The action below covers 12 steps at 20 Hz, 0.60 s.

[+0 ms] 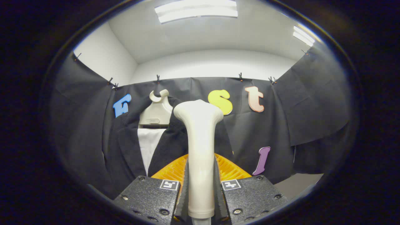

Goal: Iron the clothes twice with a garment steamer, once on the left side and once on the right side.

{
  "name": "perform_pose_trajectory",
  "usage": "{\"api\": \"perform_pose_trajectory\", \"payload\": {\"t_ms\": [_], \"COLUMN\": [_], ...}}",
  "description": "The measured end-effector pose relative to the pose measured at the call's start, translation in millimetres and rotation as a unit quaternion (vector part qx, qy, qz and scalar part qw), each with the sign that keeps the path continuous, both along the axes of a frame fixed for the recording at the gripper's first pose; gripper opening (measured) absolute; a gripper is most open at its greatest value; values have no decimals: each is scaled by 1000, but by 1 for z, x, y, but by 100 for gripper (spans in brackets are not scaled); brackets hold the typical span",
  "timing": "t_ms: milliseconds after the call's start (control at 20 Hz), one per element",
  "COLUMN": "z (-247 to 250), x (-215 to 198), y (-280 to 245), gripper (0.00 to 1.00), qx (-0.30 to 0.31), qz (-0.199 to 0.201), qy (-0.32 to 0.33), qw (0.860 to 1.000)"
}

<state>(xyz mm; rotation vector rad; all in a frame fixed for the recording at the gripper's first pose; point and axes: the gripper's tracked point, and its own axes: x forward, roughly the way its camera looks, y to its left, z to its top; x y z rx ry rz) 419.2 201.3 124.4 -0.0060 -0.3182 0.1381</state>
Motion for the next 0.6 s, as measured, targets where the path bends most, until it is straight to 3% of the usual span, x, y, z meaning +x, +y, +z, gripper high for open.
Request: {"api": "perform_pose_trajectory", "payload": {"t_ms": [600], "z": [-67], "x": [-16], "y": [6], "gripper": [36], "qx": [-42], "qz": [5], "qy": [50], "qw": [998]}}
